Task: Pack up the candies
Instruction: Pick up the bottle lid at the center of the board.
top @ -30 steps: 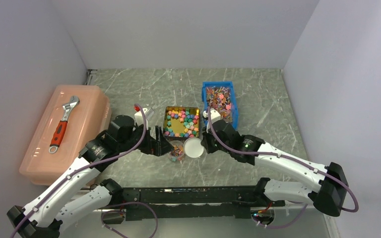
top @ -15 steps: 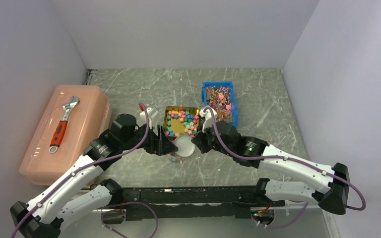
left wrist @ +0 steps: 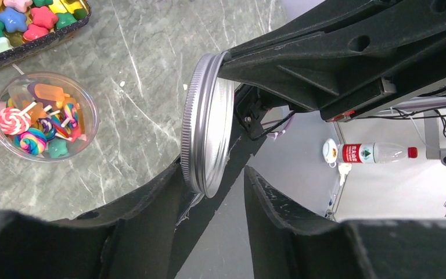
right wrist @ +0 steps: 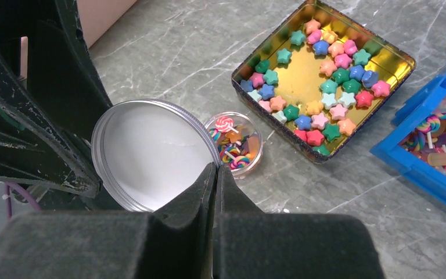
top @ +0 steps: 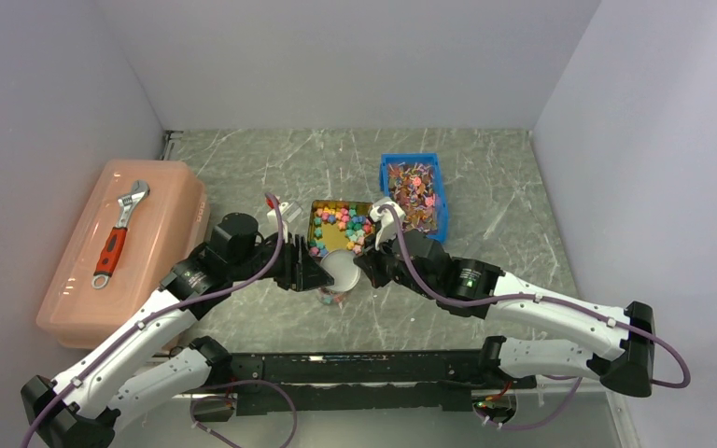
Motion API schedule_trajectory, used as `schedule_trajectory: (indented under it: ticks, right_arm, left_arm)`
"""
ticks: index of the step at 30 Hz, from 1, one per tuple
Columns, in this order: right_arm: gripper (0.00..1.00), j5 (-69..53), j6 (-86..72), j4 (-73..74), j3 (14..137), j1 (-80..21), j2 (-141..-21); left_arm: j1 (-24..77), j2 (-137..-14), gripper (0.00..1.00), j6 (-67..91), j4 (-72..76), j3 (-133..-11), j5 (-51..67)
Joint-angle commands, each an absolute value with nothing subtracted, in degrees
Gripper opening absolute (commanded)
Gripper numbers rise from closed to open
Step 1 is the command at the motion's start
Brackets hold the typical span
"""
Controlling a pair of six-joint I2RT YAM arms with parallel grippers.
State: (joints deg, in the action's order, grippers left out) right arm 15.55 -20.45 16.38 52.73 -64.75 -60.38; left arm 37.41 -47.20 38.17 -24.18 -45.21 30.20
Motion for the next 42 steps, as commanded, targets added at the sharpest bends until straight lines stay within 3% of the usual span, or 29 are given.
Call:
schedule_trajectory:
  ticks: [1,6,18,20,25,31,37,42]
  right_arm:
    - [0.00,17.77,-19.51,13.95,55.78,-65.46,-60.38]
    - [0.00,18.51,-19.60,14.05,55.64,-65.83,-60.25]
    - [0.00,18.54,-19.69,14.41,55.21,-66.20,-59.54]
    - [0.02,17.90,-19.64,14.62,55.03,-66.24,-59.23]
    - [0.27,17.65,-19.60,15.20,53.75,-66.25,-57.90]
    - [0.46,18.79,-20.30,15.78,51.33,-66.18,-54.50]
    - [0.58,19.83,-22.43,17.41,50.81,-65.72,-53.61]
    - [0.60,11.27,-27.99,19.44,51.00,-58.91,-54.52]
  left_arm:
    - [37.18,-46.58,0.47,38.61,-21.01,-44.74,32.33]
    - [37.18,-46.16,0.37,38.75,-20.89,-44.62,32.39]
    - [37.18,-45.53,0.00,38.64,-21.47,-45.06,32.14]
    - [37.18,-45.68,0.00,38.28,-22.08,-45.24,31.45]
    - [37.17,-46.39,0.00,36.12,-25.81,-46.19,27.65]
    - [37.74,-47.15,0.00,32.37,-31.31,-47.73,21.78]
    - [47.35,-50.92,0.00,28.22,-40.56,-53.73,5.10]
    - [52.58,-52.03,0.00,27.80,-43.84,-56.15,-3.27]
